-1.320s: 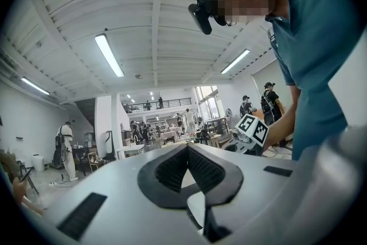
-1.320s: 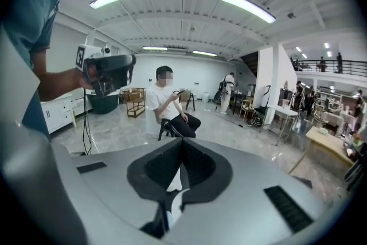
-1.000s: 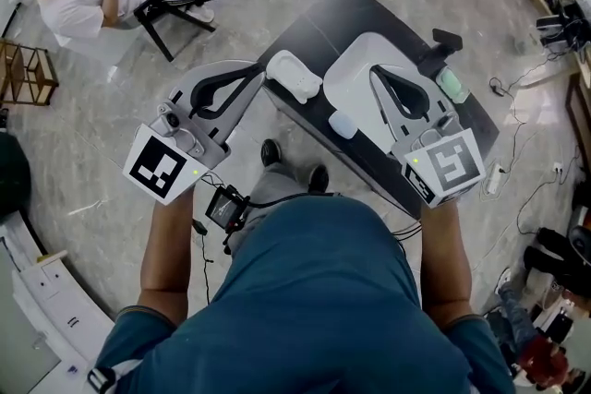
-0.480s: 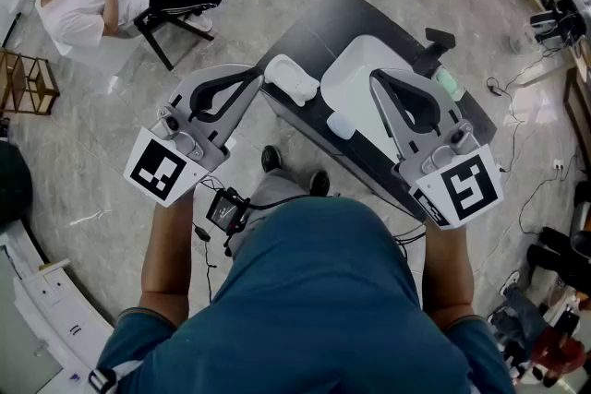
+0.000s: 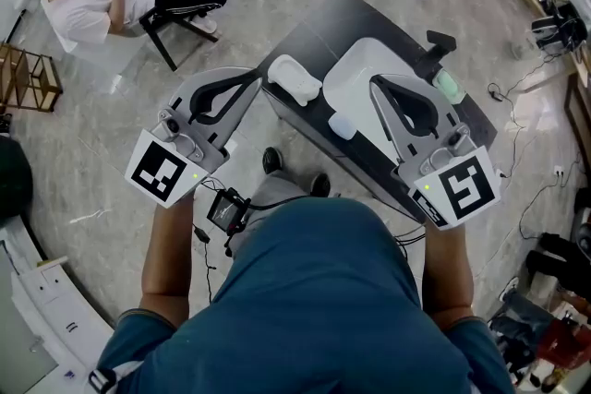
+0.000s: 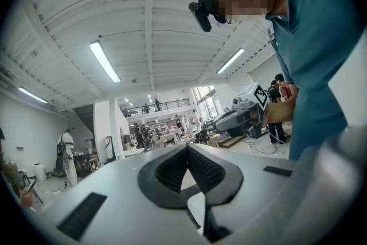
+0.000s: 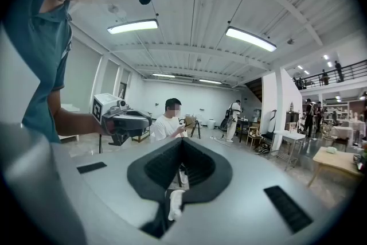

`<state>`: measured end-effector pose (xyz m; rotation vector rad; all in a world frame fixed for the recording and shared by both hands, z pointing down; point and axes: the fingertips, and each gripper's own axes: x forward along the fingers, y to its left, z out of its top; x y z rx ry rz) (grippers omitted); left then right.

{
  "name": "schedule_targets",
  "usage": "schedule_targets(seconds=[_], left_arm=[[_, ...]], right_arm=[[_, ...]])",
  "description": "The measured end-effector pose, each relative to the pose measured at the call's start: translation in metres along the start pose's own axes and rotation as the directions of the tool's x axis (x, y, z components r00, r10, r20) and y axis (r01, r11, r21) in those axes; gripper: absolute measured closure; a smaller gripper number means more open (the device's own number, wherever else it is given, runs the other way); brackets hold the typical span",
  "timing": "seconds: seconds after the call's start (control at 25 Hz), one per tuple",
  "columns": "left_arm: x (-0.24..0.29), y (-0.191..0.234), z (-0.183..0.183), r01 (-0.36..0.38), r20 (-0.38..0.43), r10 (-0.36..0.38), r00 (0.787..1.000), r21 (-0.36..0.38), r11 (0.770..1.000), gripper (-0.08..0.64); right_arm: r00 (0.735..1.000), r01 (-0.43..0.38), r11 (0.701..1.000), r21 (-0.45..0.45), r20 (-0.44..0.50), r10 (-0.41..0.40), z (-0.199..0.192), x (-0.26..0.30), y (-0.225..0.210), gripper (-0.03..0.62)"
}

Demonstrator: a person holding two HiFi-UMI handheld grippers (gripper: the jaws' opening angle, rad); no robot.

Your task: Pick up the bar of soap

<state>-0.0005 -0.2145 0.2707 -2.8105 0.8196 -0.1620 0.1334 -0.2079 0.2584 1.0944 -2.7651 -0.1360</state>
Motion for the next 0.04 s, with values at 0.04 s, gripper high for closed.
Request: schedule_targets(seconds=[0.04], left_arm=[[-0.0012,-0.0008,-0.0002,-0.001,-0.001,0.001,1.000,0.001,1.000,0.558]], right_arm=[[1.000,-0.001,1.000,0.001,-0.002,0.001,-0.0011,-0.0003,0.0012,0.578]])
